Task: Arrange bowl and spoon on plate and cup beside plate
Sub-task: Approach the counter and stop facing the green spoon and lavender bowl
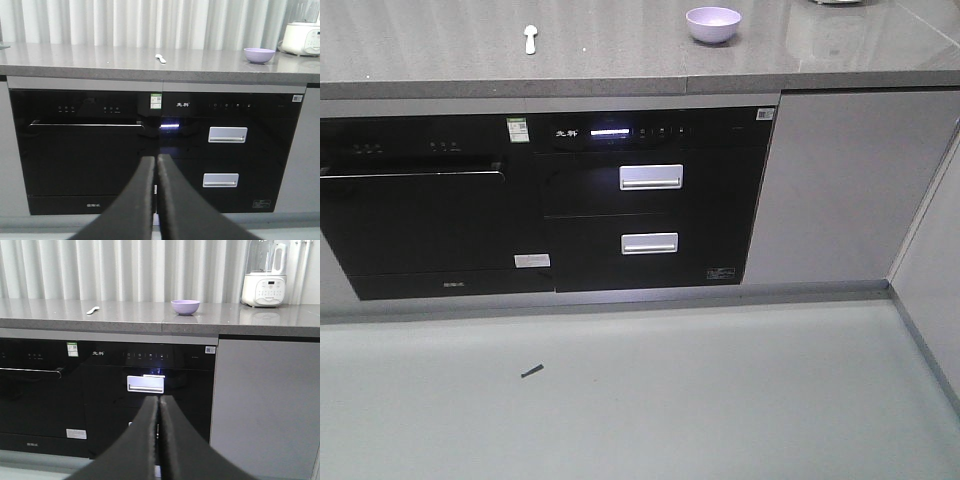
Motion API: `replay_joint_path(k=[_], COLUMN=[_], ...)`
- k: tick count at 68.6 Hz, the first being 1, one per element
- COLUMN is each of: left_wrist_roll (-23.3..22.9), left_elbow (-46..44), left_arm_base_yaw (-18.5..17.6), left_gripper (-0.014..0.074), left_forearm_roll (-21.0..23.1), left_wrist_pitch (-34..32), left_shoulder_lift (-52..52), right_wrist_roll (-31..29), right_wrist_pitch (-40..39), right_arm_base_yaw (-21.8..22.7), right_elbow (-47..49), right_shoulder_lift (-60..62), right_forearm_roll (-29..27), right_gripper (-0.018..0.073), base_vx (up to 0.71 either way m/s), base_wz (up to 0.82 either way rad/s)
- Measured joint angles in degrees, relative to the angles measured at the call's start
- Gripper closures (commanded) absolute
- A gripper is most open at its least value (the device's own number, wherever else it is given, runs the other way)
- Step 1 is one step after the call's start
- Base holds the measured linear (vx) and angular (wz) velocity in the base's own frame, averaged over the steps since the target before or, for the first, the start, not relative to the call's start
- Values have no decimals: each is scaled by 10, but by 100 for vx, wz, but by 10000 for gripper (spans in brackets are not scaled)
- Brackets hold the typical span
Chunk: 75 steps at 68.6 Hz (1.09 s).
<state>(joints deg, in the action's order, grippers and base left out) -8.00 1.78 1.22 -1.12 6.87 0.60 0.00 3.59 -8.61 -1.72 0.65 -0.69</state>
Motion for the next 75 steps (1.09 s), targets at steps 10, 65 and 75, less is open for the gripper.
replay_joint_path(k=[10,65,75], left_wrist_roll=[0,0,0], left_elbow=[0,0,0], left_arm_base_yaw=[0,0,0], left_gripper=[603,603,603], left_forearm_roll=[0,0,0], left_wrist_pitch=[0,0,0], left_shoulder_lift=[0,0,0], right_wrist_roll=[0,0,0], right_wrist_pitch=[0,0,0], right_arm_base_yaw=[0,0,0], right_elbow=[0,0,0], right_shoulder_lift=[0,0,0], right_forearm_roll=[0,0,0], right_gripper=[570,570,570], base_vx=[21,21,23], base_wz=[-3,-2,-1])
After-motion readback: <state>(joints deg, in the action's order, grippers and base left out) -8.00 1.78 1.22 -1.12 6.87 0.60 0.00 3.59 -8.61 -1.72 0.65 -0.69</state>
